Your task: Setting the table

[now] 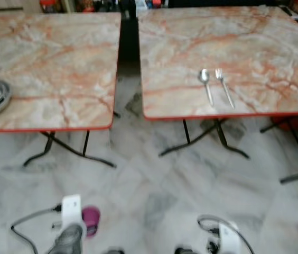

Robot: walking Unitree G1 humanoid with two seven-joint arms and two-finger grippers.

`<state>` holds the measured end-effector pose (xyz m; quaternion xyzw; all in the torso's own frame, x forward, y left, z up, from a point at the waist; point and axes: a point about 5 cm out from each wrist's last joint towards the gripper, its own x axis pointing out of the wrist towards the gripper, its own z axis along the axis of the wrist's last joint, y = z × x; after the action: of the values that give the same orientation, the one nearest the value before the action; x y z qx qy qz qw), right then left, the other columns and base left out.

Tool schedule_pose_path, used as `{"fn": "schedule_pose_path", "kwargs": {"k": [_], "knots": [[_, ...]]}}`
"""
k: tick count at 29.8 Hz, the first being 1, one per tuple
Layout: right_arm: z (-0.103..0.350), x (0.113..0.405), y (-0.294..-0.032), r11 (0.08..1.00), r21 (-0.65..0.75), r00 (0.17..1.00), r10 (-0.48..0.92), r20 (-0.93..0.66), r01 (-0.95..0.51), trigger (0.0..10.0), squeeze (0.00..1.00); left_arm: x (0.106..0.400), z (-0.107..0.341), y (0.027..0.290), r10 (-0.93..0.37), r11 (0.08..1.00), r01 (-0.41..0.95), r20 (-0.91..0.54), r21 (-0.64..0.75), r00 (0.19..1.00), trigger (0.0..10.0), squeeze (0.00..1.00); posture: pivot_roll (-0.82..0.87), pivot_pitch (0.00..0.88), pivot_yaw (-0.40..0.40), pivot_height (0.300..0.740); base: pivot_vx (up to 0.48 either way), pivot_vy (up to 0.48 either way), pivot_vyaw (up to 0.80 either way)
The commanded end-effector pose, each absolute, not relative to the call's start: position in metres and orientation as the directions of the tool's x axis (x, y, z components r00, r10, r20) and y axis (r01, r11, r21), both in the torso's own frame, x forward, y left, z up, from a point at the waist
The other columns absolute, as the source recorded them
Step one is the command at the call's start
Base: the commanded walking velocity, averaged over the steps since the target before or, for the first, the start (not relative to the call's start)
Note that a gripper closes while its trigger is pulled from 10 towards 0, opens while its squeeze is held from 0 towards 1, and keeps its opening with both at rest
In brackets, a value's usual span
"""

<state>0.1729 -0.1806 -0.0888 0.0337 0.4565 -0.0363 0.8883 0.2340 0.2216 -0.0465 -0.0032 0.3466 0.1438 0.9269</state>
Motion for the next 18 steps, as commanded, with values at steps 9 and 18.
{"fn": "schedule_pose_path", "kwargs": {"k": [9,18], "knots": [[-0.0903,0.1668,-0.1907,0.996,0.004,0.567,-0.05,-0.822,0.095,10.0,0.0,0.2248,-0.0529,0.2214,0.274,0.951,-0.297,-0.667,0.082,0.693,10.0,0.0,0.01,0.177,0.013,0.74,0.0,0.48,0.0],[-0.0908,0.1654,-0.1908,0.995,0.003,0.566,-0.052,-0.822,0.096,10.0,0.0,0.2216,-0.054,0.225,0.277,0.951,-0.298,-0.671,0.088,0.687,10.0,0.0,0.0,0.161,0.017,0.74,0.0,0.48,0.0]]}}
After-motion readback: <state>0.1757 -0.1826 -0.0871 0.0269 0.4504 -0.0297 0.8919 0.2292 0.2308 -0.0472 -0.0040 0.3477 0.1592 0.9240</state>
